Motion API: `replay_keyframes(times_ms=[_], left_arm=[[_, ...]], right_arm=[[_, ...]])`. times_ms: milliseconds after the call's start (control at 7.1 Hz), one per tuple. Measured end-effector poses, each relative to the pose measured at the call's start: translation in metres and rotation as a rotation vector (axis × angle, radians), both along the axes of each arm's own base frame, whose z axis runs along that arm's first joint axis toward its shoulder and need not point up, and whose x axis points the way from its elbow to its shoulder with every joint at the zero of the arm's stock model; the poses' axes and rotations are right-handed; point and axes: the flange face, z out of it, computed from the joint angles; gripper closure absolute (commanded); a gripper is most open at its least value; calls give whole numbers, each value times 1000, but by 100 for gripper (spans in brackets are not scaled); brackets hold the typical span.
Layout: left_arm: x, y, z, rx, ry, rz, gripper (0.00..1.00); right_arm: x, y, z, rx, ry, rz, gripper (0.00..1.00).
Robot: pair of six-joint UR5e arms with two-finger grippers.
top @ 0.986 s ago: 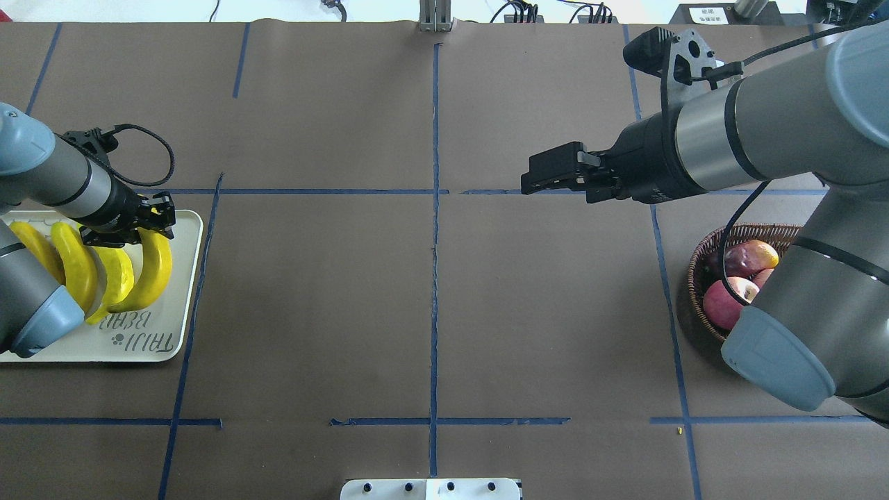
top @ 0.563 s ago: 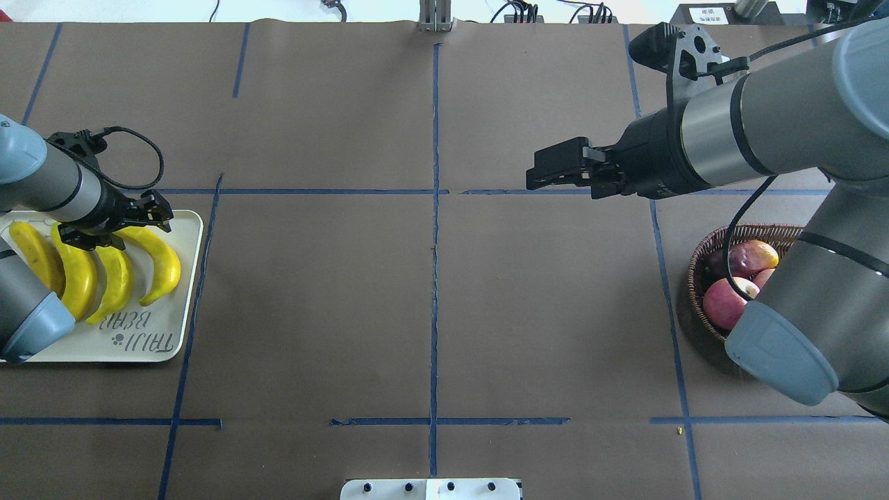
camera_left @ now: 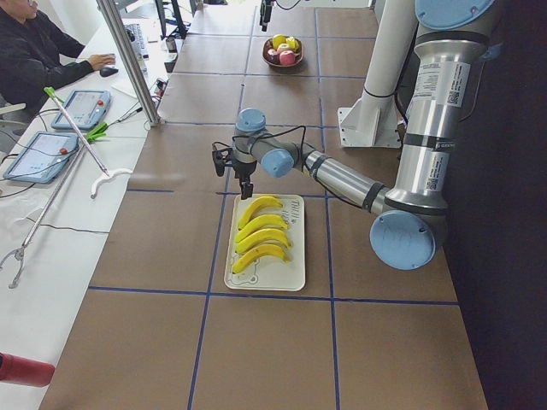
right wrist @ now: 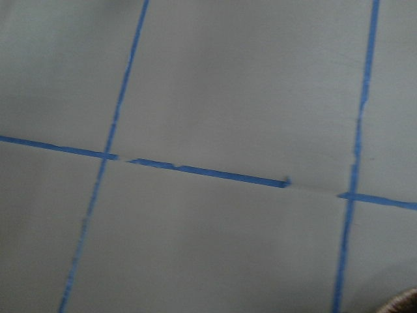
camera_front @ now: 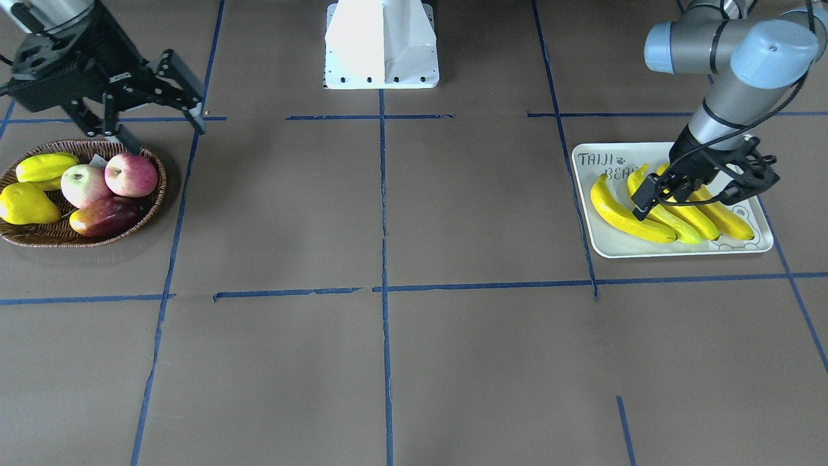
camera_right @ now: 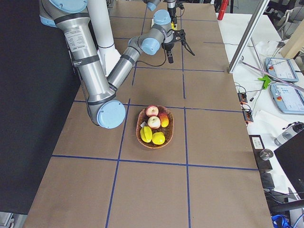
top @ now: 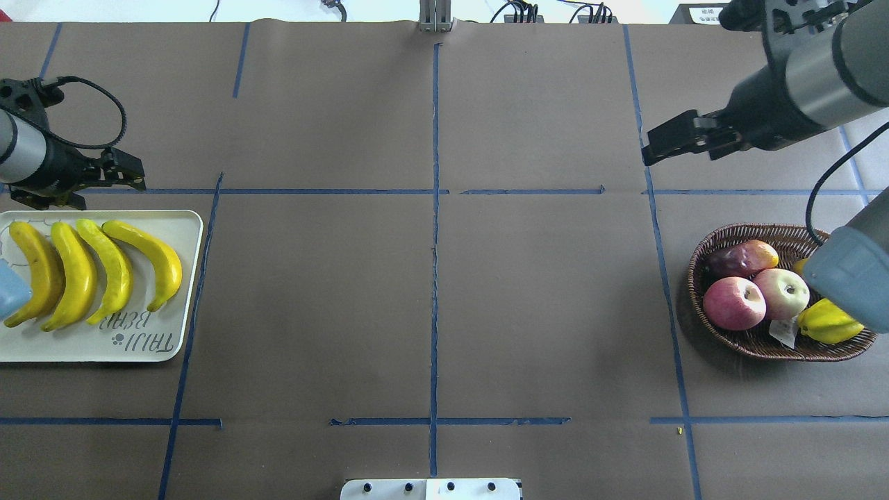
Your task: Transfer all bananas from basket to plate
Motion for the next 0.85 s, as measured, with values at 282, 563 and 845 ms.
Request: replay_keyframes(times_ms=[282, 563, 845], left_arm=[[-85, -22, 22, 140, -103, 142, 0], [-189, -31, 49, 184, -131, 262, 0], [-255, -23, 71, 152, -106, 308, 0]], right_arm=[[73, -30, 70, -17, 59, -51, 0], [138, -49, 139, -31, 72, -79, 0], [189, -59, 217, -44, 81, -117, 0]])
